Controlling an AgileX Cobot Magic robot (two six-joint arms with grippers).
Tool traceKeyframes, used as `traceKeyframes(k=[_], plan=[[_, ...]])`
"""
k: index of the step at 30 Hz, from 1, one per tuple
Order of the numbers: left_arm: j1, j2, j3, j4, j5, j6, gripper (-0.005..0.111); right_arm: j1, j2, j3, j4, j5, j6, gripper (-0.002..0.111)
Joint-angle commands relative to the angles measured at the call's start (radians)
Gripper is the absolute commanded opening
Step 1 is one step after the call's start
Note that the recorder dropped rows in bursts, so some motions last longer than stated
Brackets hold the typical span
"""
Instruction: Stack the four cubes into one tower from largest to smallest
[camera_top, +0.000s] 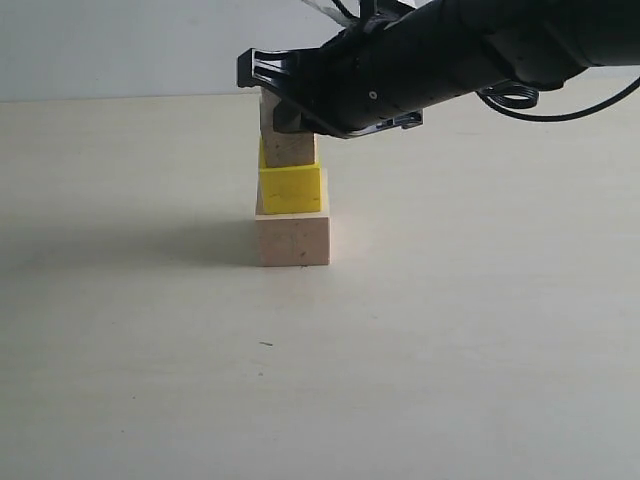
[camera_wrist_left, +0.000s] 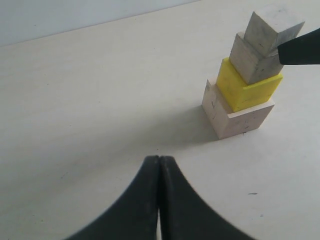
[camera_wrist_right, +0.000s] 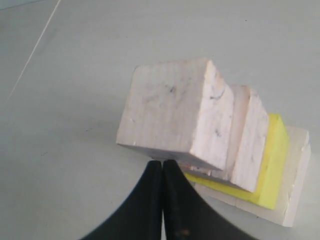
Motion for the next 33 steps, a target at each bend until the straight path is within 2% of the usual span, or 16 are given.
traceKeyframes(k=[1,22,27,30,33], plan=[[0.002,-0.008,0.002,0.0,-0.014,0.002,0.0,-0.004,-0.001,-0.007,0.006,-0.019,-0.012,0.0],[0.002,-0.008,0.002,0.0,-0.014,0.002,0.0,-0.004,-0.002,-0.007,0.01,0.014,-0.012,0.0],[0.002,-0.008,0.002,0.0,-0.014,0.002,0.0,-0.004,-0.018,-0.007,0.003,0.075,-0.012,0.0],[0.002,-0.008,0.004,0.0,-0.012,0.002,0.0,-0.004,-0.041,-0.007,-0.032,0.119,-0.012,0.0],[0.002,-0.008,0.004,0.0,-0.012,0.002,0.0,-0.006,-0.064,-0.007,-0.14,0.134,0.069,0.0]])
